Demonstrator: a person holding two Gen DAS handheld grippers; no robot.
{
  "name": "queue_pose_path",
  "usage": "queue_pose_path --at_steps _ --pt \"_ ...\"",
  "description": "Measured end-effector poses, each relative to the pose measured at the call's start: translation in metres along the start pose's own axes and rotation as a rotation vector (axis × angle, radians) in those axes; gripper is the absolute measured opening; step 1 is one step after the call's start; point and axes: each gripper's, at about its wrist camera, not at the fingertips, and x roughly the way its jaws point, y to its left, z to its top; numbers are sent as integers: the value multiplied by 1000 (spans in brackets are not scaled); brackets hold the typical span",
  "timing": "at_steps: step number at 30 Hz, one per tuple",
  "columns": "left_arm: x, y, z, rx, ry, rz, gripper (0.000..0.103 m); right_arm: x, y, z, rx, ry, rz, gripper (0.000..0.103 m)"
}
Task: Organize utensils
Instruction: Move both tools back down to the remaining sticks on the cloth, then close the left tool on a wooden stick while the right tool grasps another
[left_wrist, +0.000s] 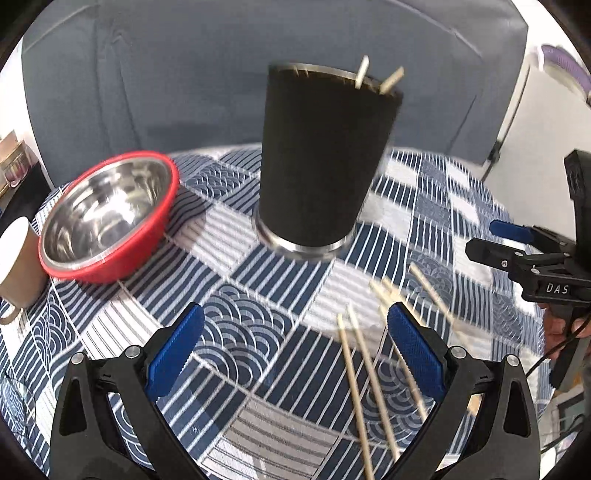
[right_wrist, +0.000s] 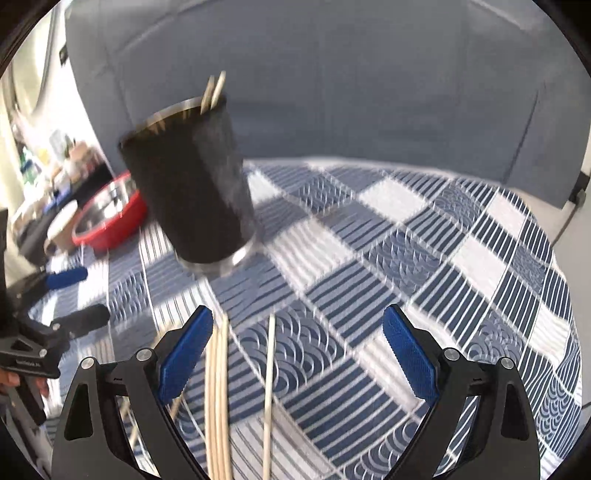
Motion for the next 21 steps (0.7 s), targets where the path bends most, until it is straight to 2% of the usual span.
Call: queue_pose_path --at_steps 7,15,19,21 --pt "16 4 -22 -17 91 -3 97 16 0 -27 -1 93 -11 89" --pt "27 3 -38 -46 167 -17 97 28 -1 -42 9 165 -29 89" --pt "29 -1 -40 -20 181 7 97 33 -1 -46 9 208 -41 89" --pt "33 -6 -40 28 207 42 97 36 -2 -48 12 238 -49 89"
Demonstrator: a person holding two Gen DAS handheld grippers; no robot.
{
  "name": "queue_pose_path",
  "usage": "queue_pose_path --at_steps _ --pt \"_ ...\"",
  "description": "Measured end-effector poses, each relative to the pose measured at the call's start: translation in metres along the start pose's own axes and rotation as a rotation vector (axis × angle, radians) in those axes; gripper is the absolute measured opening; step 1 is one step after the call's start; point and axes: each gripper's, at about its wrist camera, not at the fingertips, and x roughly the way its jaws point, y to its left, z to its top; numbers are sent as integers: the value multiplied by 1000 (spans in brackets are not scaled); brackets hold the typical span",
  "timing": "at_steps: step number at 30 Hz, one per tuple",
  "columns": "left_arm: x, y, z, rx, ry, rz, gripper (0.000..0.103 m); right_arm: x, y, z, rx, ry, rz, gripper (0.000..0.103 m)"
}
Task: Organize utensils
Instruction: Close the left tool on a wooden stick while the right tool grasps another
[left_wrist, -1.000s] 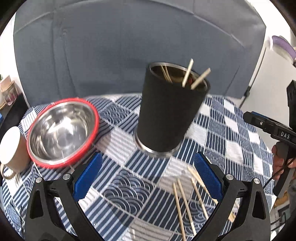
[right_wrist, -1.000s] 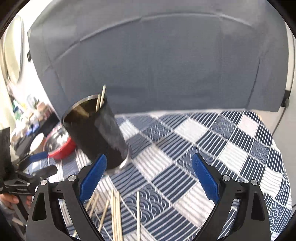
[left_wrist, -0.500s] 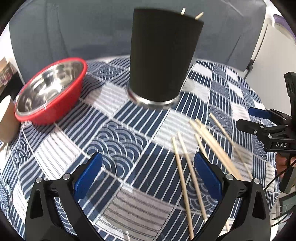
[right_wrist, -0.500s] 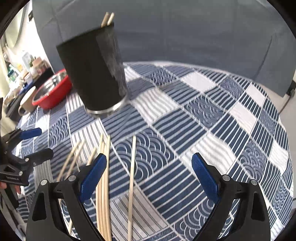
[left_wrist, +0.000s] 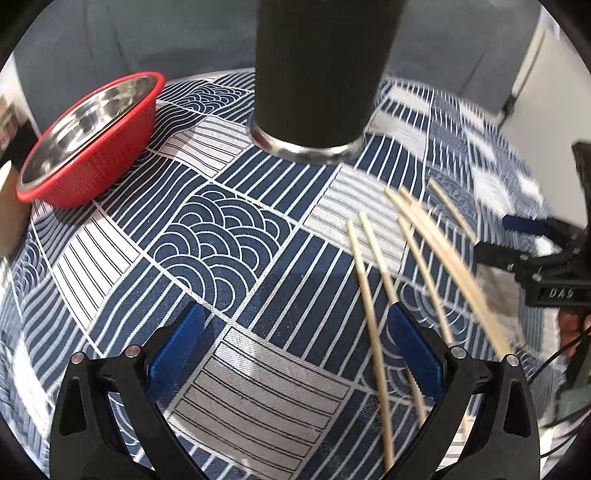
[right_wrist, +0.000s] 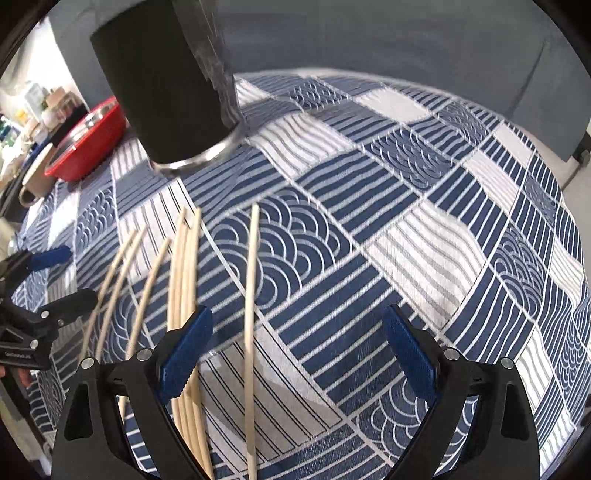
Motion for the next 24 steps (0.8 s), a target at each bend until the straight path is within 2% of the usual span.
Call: queue_pose_path --at_steps 2,4,8,12,15,16,18,19,21,24 --pt "3 -9 -2 64 14 61 99 3 2 -1 -12 19 -27 88" --pt "3 -5 -1 24 29 63 98 3 4 0 -21 32 -39 87" --pt "2 -3 1 13 65 79 99 4 4 2 -10 62 -40 86" --pt "3 -4 2 22 95 79 99 0 7 4 -15 69 -40 64" --pt "5 -4 4 26 107 75 98 -3 11 3 -24 82 -40 53" --pt "4 -5 5 30 108 71 96 -4 13 3 -25 86 -41 51" --pt "4 -7 6 48 109 61 91 -5 13 3 -17 96 -44 39" --pt "3 -9 7 56 112 57 85 -6 13 3 -14 100 -47 36" --pt "0 -8 8 61 134 48 77 -7 12 3 -10 110 -54 20" --pt "-5 -1 7 49 161 46 57 -7 11 3 -14 133 -66 9"
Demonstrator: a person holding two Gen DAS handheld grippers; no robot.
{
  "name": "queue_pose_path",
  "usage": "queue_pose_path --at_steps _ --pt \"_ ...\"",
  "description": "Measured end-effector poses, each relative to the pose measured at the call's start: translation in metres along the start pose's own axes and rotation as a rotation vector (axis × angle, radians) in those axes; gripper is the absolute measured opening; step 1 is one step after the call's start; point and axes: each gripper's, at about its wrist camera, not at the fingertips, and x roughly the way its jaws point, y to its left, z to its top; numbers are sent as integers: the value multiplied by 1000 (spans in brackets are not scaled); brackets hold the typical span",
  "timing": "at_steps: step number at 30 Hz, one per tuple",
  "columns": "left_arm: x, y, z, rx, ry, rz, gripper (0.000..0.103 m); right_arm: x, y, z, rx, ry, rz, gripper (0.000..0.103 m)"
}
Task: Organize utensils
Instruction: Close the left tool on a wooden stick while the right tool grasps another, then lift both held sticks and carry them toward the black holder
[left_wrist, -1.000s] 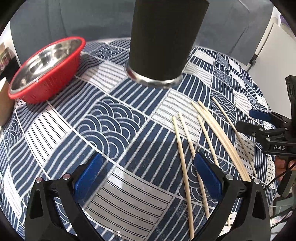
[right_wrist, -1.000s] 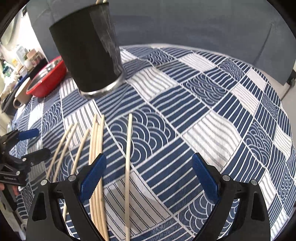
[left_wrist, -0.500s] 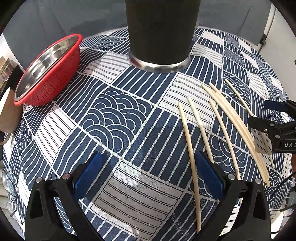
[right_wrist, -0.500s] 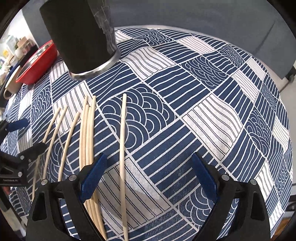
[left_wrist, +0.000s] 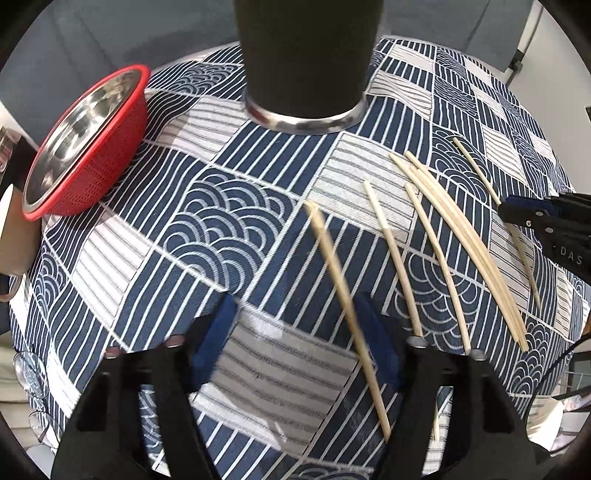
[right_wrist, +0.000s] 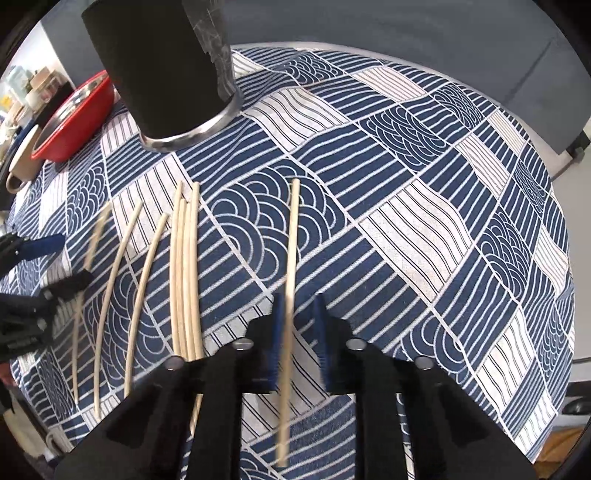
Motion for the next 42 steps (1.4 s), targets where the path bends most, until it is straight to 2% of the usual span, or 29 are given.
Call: queue_pose_path --at_steps 2,3,4,5,10,15,17,20,24,28,33,42 --pt "-3 8 -2 -22 13 2 32 0 1 0 -16 9 -10 7" --pt "-4 11 -2 -32 18 0 25 0 0 0 -14 14 -12 6" --pt "-5 16 -3 -48 30 -9 13 0 -1 0 -2 18 -9 6" --pt "-5 21 -4 -62 38 -18 8 0 -3 0 10 23 -6 5" --pt "-8 34 -11 -102 52 -58 5 0 -14 -1 45 68 -2 4" --pt "-8 48 -15 -184 67 -128 4 -1 -42 -3 171 124 99 4" --pt "-8 53 -17 -211 82 -146 4 -3 -51 -5 204 125 109 4" --pt "-12 60 -22 -222 90 -132 4 -9 -58 -5 222 109 124 4" --pt "-22 68 -21 -234 79 -114 4 -23 -63 2 225 71 131 4" --pt "-39 68 -10 -196 40 -55 5 -42 -66 21 217 11 145 5" --pt "-63 64 21 -169 -18 -37 5 -66 -67 40 210 -76 163 5" --pt "-122 68 82 -141 -172 -22 5 -114 -71 88 184 -224 176 5"
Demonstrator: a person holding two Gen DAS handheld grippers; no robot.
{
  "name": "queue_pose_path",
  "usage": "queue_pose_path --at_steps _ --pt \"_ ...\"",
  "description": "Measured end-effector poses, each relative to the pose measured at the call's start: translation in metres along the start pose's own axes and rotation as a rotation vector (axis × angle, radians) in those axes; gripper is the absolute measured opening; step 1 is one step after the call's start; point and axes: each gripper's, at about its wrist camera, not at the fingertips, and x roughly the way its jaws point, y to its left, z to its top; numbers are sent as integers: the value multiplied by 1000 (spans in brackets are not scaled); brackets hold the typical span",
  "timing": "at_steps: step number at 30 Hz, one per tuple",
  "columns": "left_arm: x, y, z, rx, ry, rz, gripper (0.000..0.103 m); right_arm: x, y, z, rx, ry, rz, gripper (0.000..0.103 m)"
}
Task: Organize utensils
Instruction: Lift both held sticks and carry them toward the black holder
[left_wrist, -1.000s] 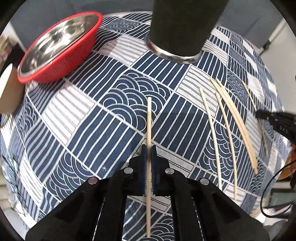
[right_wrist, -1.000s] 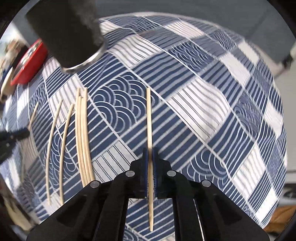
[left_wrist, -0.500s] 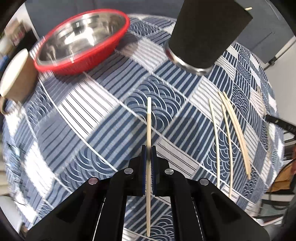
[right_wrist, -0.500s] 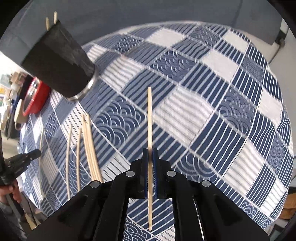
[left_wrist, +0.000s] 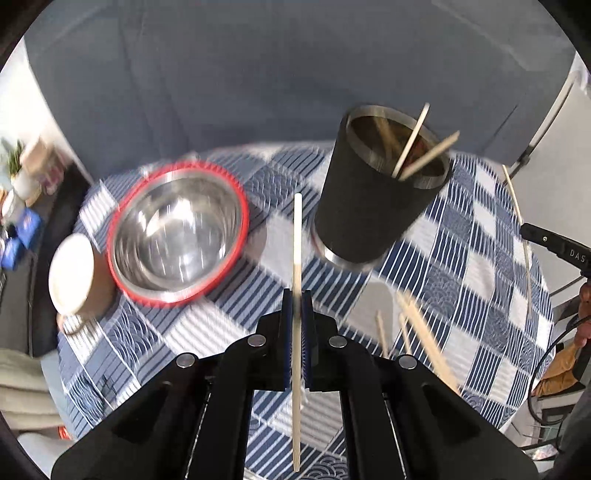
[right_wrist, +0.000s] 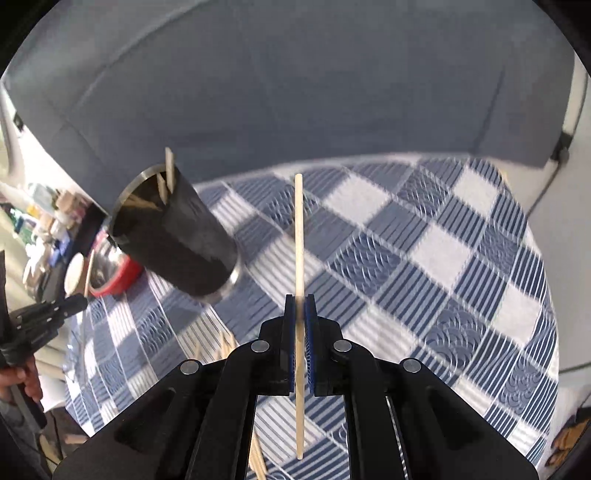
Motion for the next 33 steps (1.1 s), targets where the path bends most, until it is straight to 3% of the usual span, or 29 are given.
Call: queue_pose_path --at_steps 8,17,25,33 --pt "-36 -18 59 21 -135 -14 5 -32 30 47 -66 -111 27 5" --pt "-53 -41 105 48 -211 -55 5 -41 65 82 -121 -182 76 5" --pt "-49 -48 127 45 -285 -100 5 -38 93 106 -159 -268 130 5" --pt "-33 -39 141 -31 -358 -121 5 -25 100 122 -116 -382 226 5"
